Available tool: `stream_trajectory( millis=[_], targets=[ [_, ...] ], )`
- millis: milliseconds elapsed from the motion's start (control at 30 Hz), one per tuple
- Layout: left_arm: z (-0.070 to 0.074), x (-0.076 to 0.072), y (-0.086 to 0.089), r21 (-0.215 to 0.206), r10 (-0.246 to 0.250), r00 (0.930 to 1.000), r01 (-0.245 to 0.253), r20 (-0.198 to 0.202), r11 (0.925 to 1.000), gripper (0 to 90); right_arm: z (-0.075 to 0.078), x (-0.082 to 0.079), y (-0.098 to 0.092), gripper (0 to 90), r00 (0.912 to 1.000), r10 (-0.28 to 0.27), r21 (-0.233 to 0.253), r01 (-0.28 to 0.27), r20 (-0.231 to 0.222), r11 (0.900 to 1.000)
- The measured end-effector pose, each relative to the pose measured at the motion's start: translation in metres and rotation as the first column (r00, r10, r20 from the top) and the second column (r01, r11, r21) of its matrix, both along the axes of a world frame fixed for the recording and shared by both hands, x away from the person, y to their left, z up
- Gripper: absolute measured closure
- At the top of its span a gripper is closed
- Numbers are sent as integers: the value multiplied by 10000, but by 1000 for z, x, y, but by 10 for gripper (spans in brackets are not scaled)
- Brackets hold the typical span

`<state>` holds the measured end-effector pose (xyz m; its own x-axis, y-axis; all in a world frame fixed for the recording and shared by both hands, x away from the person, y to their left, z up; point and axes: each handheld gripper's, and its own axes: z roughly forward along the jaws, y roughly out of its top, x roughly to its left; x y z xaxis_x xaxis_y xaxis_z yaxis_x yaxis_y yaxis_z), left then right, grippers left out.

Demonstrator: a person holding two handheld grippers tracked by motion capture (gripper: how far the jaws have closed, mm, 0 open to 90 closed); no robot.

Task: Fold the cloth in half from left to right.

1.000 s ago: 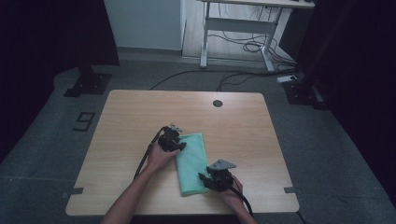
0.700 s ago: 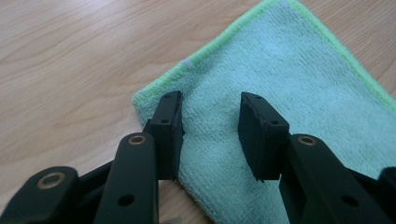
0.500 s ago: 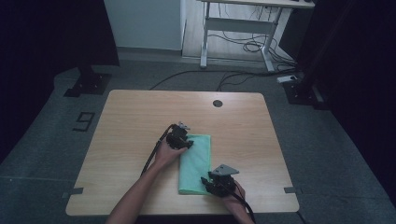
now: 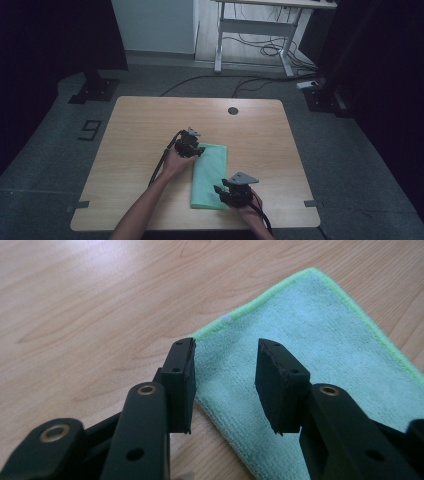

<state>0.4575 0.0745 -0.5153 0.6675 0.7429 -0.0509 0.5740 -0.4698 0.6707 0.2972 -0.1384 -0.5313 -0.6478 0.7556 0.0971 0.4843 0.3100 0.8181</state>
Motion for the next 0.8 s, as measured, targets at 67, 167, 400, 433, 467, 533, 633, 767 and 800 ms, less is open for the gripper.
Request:
stream_trajectory(
  millis=[67, 167, 400, 433, 467, 533, 633, 767, 800],
  targets=[
    [1, -1, -1, -43, -43, 10000, 44, 60, 10000, 603, 3, 3, 6, 558, 9998, 203, 123, -203, 45, 9997],
    [-1, 0, -3, 10, -163, 9999, 163, 0, 9999, 606, 6, 12, 19, 555, 9988, 484, 289, -485, 61, 9984],
    [-13, 6, -2, 15, -104, 9990, 105, -432, 9999, 626, 4, 45, 46, 588, 9962, 864, 185, -866, 110, 9961],
    [-15, 7, -2, 6, -100, 9989, 100, -453, 9999, 627, 3, 50, 48, 597, 9963, 856, 117, -857, 90, 9963],
    [-16, 7, -2, -5, -113, 9989, 113, -464, 9999, 629, 1, 54, 51, 603, 9966, 819, 82, -819, 53, 9966],
    [-16, 8, -2, -42, -104, 9987, 102, -499, 9999, 632, -1, 62, 55, 611, 9969, 774, 45, -774, -102, 9970],
    [-17, 9, 0, -144, -59, 9981, 51, -611, 9999, 635, -3, 71, 61, 614, 9971, 748, -29, -749, -163, 9972],
    [-18, 9, 1, -191, -73, 9981, 61, -618, 9998, 638, -6, 78, 66, 618, 9981, 612, -126, -613, -106, 9980],
    [-18, 9, 1, -190, -60, 9980, 48, -628, 9998, 638, -7, 79, 67, 620, 9981, 608, -145, -609, -123, 9980]
  ],
)
